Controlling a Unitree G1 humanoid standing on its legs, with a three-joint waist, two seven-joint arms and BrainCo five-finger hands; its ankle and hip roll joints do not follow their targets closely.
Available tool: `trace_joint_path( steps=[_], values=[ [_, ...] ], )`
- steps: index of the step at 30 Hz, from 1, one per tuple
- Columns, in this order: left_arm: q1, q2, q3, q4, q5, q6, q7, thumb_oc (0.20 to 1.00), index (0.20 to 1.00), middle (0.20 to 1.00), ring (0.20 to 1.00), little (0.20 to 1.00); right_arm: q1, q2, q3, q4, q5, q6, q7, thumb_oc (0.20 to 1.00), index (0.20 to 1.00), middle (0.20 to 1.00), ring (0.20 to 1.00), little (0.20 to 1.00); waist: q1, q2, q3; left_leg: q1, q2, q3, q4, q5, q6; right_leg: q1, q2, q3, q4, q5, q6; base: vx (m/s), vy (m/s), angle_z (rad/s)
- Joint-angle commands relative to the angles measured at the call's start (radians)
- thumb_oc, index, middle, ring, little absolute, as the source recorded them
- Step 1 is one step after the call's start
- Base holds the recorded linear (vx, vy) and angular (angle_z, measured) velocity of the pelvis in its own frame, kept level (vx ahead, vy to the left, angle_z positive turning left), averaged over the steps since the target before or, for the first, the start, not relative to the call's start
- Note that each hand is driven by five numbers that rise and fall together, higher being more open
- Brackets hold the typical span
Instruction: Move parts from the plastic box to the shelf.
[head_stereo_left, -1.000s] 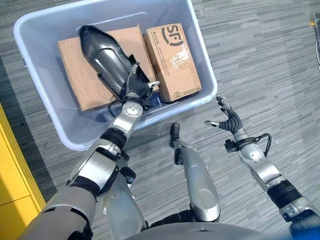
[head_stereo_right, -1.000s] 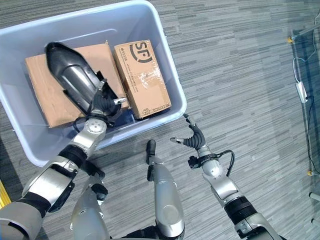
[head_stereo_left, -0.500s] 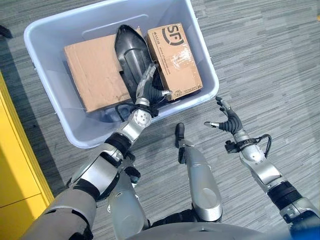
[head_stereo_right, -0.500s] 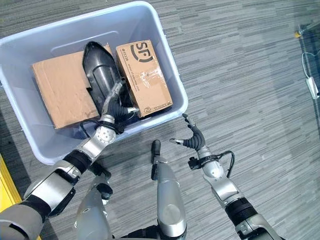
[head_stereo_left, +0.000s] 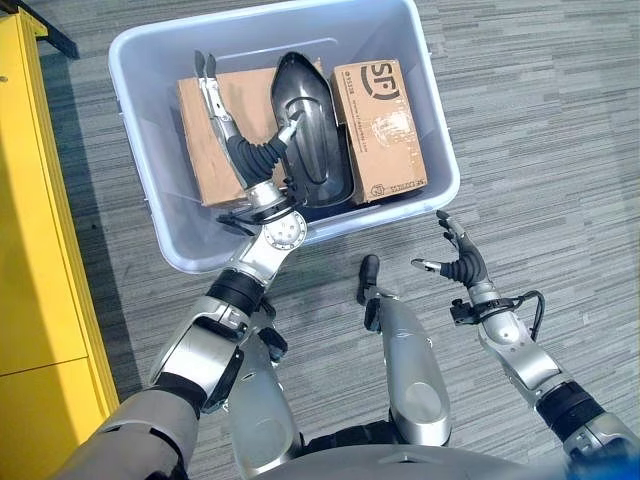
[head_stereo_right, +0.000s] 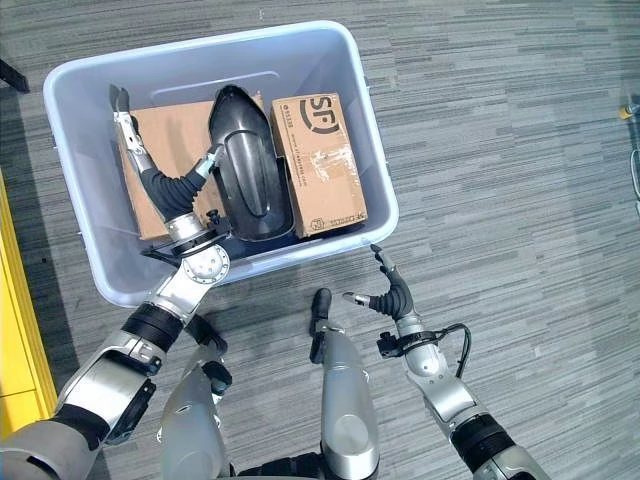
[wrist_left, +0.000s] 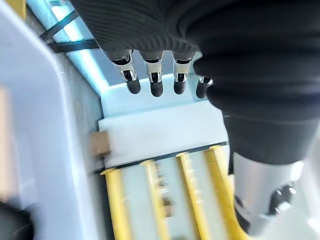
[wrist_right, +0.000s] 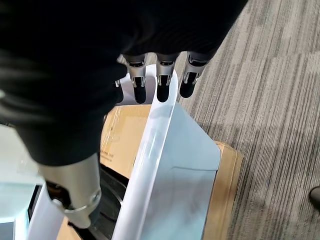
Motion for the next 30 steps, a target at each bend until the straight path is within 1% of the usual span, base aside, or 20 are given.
trace_joint_path(
  steps=[1, 2, 3, 4, 5, 6, 7, 9, 11, 12, 13, 15, 17, 19, 21, 23, 26, 27, 28, 30],
  values=[
    [-0.012, 0.011, 0.024, 0.011, -0.174, 0.052, -0.087, 1.0, 1.0, 1.0, 1.0, 1.0, -0.012, 0.026, -0.021, -0.06, 0.009, 0.013, -0.01, 1.0, 1.0, 1.0, 1.0, 1.0, -0.004, -0.057, -0.011, 0.001, 0.083, -0.059, 0.13, -0.14, -0.133, 0.066, 0.058, -0.054, -0.155, 0.034, 0.044, 0.0, -0.042, 0.03],
    [-0.009, 0.004, 0.026, 0.017, -0.191, 0.075, -0.086, 1.0, 1.0, 1.0, 1.0, 1.0, -0.012, 0.026, -0.02, -0.063, 0.011, 0.019, -0.01, 1.0, 1.0, 1.0, 1.0, 1.0, -0.004, -0.058, -0.011, 0.0, 0.085, -0.058, 0.131, -0.138, -0.133, 0.067, 0.059, -0.055, -0.156, 0.034, 0.044, -0.01, -0.032, 0.03],
    [-0.002, -0.004, 0.028, 0.043, -0.277, 0.161, -0.165, 1.0, 1.0, 1.0, 1.0, 1.0, -0.026, 0.029, -0.018, -0.065, 0.015, 0.038, -0.009, 1.0, 1.0, 1.0, 1.0, 1.0, -0.004, -0.059, -0.011, -0.001, 0.089, -0.06, 0.135, -0.131, -0.137, 0.068, 0.063, -0.054, -0.159, 0.034, 0.044, 0.0, -0.023, 0.03],
    [-0.003, -0.004, 0.028, 0.045, -0.288, 0.168, -0.174, 1.0, 1.0, 1.0, 1.0, 1.0, -0.027, 0.029, -0.017, -0.065, 0.015, 0.04, -0.009, 1.0, 1.0, 1.0, 1.0, 1.0, -0.004, -0.059, -0.011, -0.001, 0.09, -0.06, 0.135, -0.13, -0.138, 0.068, 0.063, -0.054, -0.159, 0.034, 0.044, 0.0, 0.0, 0.0],
    [-0.006, -0.011, 0.021, 0.079, -0.334, 0.2, -0.214, 1.0, 1.0, 1.0, 1.0, 1.0, -0.036, 0.028, -0.016, -0.067, 0.022, 0.052, -0.004, 1.0, 1.0, 1.0, 1.0, 1.0, -0.007, -0.061, -0.011, -0.002, 0.093, -0.058, 0.136, -0.127, -0.139, 0.068, 0.064, -0.055, -0.161, 0.036, 0.043, 0.0, 0.0, 0.0],
    [-0.008, -0.013, 0.018, 0.094, -0.335, 0.229, -0.234, 1.0, 1.0, 1.0, 1.0, 1.0, -0.04, 0.027, -0.016, -0.067, 0.028, 0.061, 0.002, 1.0, 1.0, 1.0, 1.0, 1.0, -0.01, -0.062, -0.011, -0.003, 0.095, -0.056, 0.137, -0.128, -0.139, 0.067, 0.064, -0.055, -0.161, 0.037, 0.043, -0.01, 0.031, 0.0],
    [-0.042, -0.017, 0.011, 0.167, -0.404, 0.264, -0.241, 1.0, 1.0, 1.0, 1.0, 1.0, -0.06, 0.017, -0.022, -0.067, 0.039, 0.094, 0.038, 1.0, 1.0, 1.0, 1.0, 1.0, -0.027, -0.064, -0.011, -0.004, 0.099, -0.045, 0.134, -0.128, -0.14, 0.058, 0.06, -0.048, -0.161, 0.043, 0.042, -0.01, 0.038, 0.0],
    [-0.059, -0.016, 0.019, 0.194, -0.455, 0.27, -0.256, 1.0, 1.0, 1.0, 1.0, 1.0, -0.069, 0.014, -0.015, -0.072, 0.036, 0.107, 0.036, 1.0, 1.0, 1.0, 1.0, 1.0, -0.035, -0.066, -0.011, -0.004, 0.102, -0.041, 0.138, -0.125, -0.141, 0.054, 0.062, -0.043, -0.16, 0.043, 0.041, 0.0, 0.025, -0.01],
    [-0.075, -0.018, 0.022, 0.218, -0.471, 0.267, -0.26, 1.0, 1.0, 1.0, 1.0, 1.0, -0.076, 0.013, -0.008, -0.074, 0.027, 0.113, 0.026, 1.0, 1.0, 1.0, 1.0, 1.0, -0.041, -0.068, -0.011, -0.006, 0.105, -0.038, 0.143, -0.121, -0.144, 0.052, 0.063, -0.04, -0.161, 0.043, 0.04, 0.0, 0.008, -0.02],
    [-0.092, -0.029, 0.03, 0.232, -0.541, 0.263, -0.248, 1.0, 1.0, 1.0, 1.0, 1.0, -0.084, 0.012, -0.002, -0.07, 0.02, 0.116, 0.022, 1.0, 1.0, 1.0, 1.0, 1.0, -0.047, -0.069, -0.011, -0.008, 0.11, -0.035, 0.147, -0.116, -0.147, 0.049, 0.063, -0.039, -0.164, 0.047, 0.039, 0.0, 0.015, -0.05],
    [-0.099, -0.032, 0.04, 0.246, -0.545, 0.267, -0.222, 1.0, 1.0, 1.0, 1.0, 1.0, -0.092, 0.013, 0.0, -0.066, 0.018, 0.122, 0.022, 1.0, 1.0, 1.0, 1.0, 1.0, -0.051, -0.07, -0.011, -0.011, 0.111, -0.036, 0.152, -0.115, -0.149, 0.046, 0.066, -0.035, -0.162, 0.046, 0.038, 0.0, 0.004, -0.06],
    [-0.127, -0.024, 0.052, 0.273, -0.512, 0.274, -0.216, 1.0, 1.0, 1.0, 1.0, 1.0, -0.109, 0.012, 0.006, -0.056, 0.031, 0.127, 0.018, 1.0, 1.0, 1.0, 1.0, 1.0, -0.056, -0.077, -0.011, -0.017, 0.117, -0.033, 0.159, -0.116, -0.152, 0.04, 0.066, -0.033, -0.162, 0.046, 0.037, 0.0, -0.022, -0.04],
    [-0.152, -0.016, 0.059, 0.288, -0.497, 0.279, -0.138, 1.0, 1.0, 1.0, 1.0, 1.0, -0.113, 0.007, 0.005, -0.049, 0.035, 0.126, 0.024, 1.0, 1.0, 1.0, 1.0, 1.0, -0.061, -0.08, -0.011, -0.018, 0.12, -0.03, 0.161, -0.115, -0.154, 0.038, 0.066, -0.033, -0.162, 0.048, 0.036, 0.0, -0.016, -0.05],
    [-0.165, -0.007, 0.071, 0.3, -0.494, 0.278, -0.099, 1.0, 1.0, 1.0, 1.0, 1.0, -0.118, 0.008, 0.009, -0.044, 0.039, 0.131, 0.02, 1.0, 1.0, 1.0, 1.0, 1.0, -0.063, -0.081, -0.011, -0.016, 0.12, -0.029, 0.162, -0.115, -0.156, 0.038, 0.068, -0.03, -0.162, 0.047, 0.036, 0.01, -0.007, -0.07],
    [-0.184, 0.01, 0.085, 0.321, -0.468, 0.28, -0.102, 1.0, 1.0, 1.0, 1.0, 1.0, -0.128, 0.01, 0.021, -0.037, 0.043, 0.135, 0.01, 1.0, 1.0, 1.0, 1.0, 1.0, -0.065, -0.083, -0.011, -0.02, 0.122, -0.027, 0.166, -0.115, -0.158, 0.033, 0.067, -0.028, -0.158, 0.044, 0.035, 0.01, -0.016, -0.05],
    [-0.216, 0.03, 0.082, 0.333, -0.409, 0.3, -0.097, 1.0, 1.0, 1.0, 1.0, 1.0, -0.132, 0.01, 0.028, -0.031, 0.051, 0.13, 0.008, 1.0, 1.0, 1.0, 1.0, 1.0, -0.069, -0.085, -0.011, -0.024, 0.125, -0.024, 0.171, -0.118, -0.157, 0.027, 0.065, -0.028, -0.156, 0.044, 0.034, 0.0, 0.0, 0.0],
    [-0.239, 0.046, 0.071, 0.337, -0.368, 0.338, -0.102, 1.0, 1.0, 1.0, 1.0, 1.0, -0.132, 0.006, 0.032, -0.033, 0.045, 0.133, 0.009, 1.0, 1.0, 1.0, 1.0, 1.0, -0.073, -0.084, -0.011, -0.029, 0.125, -0.022, 0.176, -0.119, -0.156, 0.018, 0.062, -0.026, -0.152, 0.044, 0.033, 0.0, 0.002, -0.01],
    [-0.247, 0.049, 0.066, 0.34, -0.369, 0.354, -0.103, 1.0, 1.0, 1.0, 1.0, 1.0, -0.131, 0.003, 0.033, -0.031, 0.041, 0.128, 0.011, 1.0, 1.0, 1.0, 1.0, 1.0, -0.076, -0.082, -0.011, -0.029, 0.125, -0.02, 0.176, -0.12, -0.156, 0.017, 0.061, -0.026, -0.152, 0.045, 0.033, 0.0, 0.004, -0.04],
    [-0.251, 0.051, 0.065, 0.344, -0.377, 0.358, -0.104, 1.0, 1.0, 1.0, 1.0, 1.0, -0.131, 0.001, 0.033, -0.03, 0.044, 0.125, 0.012, 1.0, 1.0, 1.0, 1.0, 1.0, -0.077, -0.082, -0.011, -0.03, 0.124, -0.019, 0.177, -0.123, -0.156, 0.015, 0.06, -0.025, -0.151, 0.044, 0.034, 0.01, 0.003, -0.04],
    [-0.254, 0.05, 0.07, 0.361, -0.459, 0.364, -0.127, 1.0, 1.0, 1.0, 1.0, 1.0, -0.134, -0.001, 0.036, -0.027, 0.042, 0.125, 0.012, 1.0, 1.0, 1.0, 1.0, 1.0, -0.079, -0.082, -0.011, -0.035, 0.124, -0.019, 0.182, -0.124, -0.157, 0.01, 0.06, -0.024, -0.148, 0.043, 0.034, 0.0, 0.0, 0.0]
  ],
)
